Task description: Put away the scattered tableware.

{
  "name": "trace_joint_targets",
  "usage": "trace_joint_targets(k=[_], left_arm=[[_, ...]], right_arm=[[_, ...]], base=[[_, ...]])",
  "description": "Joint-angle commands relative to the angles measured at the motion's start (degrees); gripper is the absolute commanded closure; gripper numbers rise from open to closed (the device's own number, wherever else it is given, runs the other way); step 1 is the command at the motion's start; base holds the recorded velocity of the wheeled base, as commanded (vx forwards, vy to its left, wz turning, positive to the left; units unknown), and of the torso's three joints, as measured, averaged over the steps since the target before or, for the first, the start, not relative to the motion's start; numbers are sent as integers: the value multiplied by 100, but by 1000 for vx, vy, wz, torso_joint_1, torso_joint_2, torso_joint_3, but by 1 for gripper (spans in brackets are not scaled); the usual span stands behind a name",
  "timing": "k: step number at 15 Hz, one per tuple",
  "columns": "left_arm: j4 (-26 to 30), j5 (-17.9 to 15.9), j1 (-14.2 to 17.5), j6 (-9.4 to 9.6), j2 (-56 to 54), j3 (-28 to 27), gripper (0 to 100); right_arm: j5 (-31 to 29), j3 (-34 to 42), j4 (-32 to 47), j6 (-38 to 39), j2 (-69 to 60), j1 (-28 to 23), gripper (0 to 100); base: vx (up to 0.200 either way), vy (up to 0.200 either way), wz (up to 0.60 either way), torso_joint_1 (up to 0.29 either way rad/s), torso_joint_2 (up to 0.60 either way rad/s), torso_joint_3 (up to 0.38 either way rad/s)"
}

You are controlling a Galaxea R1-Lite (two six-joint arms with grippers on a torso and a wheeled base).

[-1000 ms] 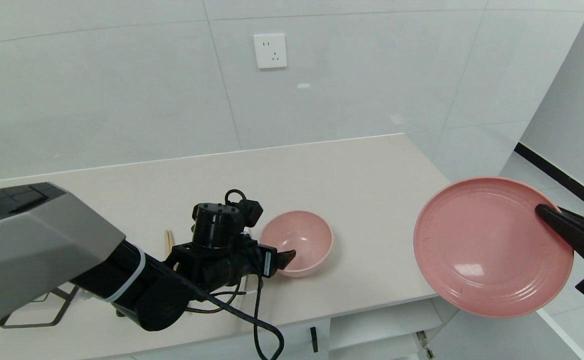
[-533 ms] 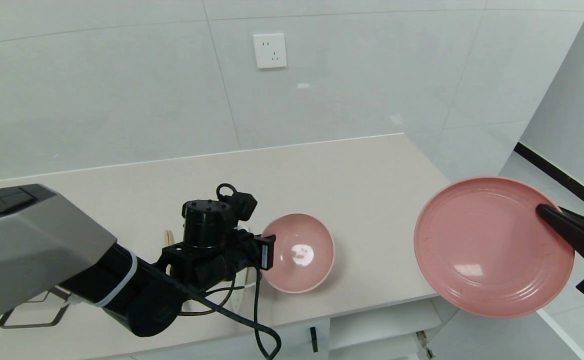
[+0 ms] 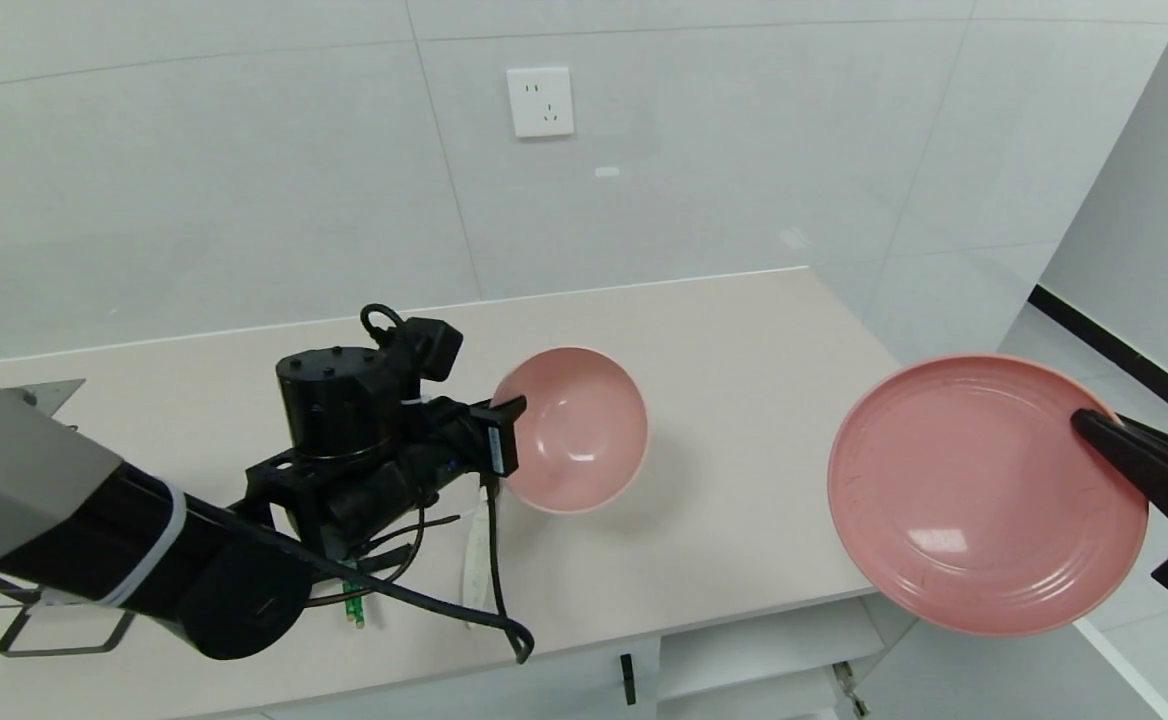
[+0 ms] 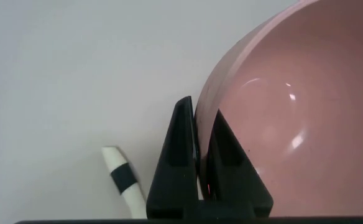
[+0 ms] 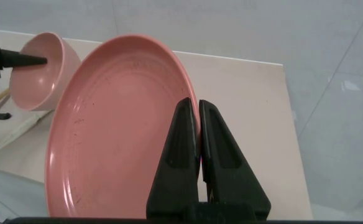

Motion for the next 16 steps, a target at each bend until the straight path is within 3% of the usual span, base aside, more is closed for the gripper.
trace_joint_targets(k=[1, 5, 10, 12, 16], left_arm=[[-24, -15, 124, 85, -500, 295, 100], [-24, -15, 150, 58, -1476, 1015, 100], [-85, -33, 414, -3, -2082, 1763, 100], [-454, -24, 476, 6, -2302, 2334, 100], [-727, -147, 467, -12, -2759, 2729, 100]], right_arm=[[2, 0, -1, -4, 5, 3, 100], [2, -18, -1, -4, -30, 3, 100], [2, -62, 17, -4, -215, 3, 100], [2, -194, 34, 5, -294, 3, 100], [-7, -167, 34, 497, -479, 3, 100]], base=[[0, 0, 0, 0, 0, 0], [0, 0, 0, 0, 0, 0], [0, 0, 0, 0, 0, 0], [0, 0, 0, 0, 0, 0], [0, 0, 0, 0, 0, 0]])
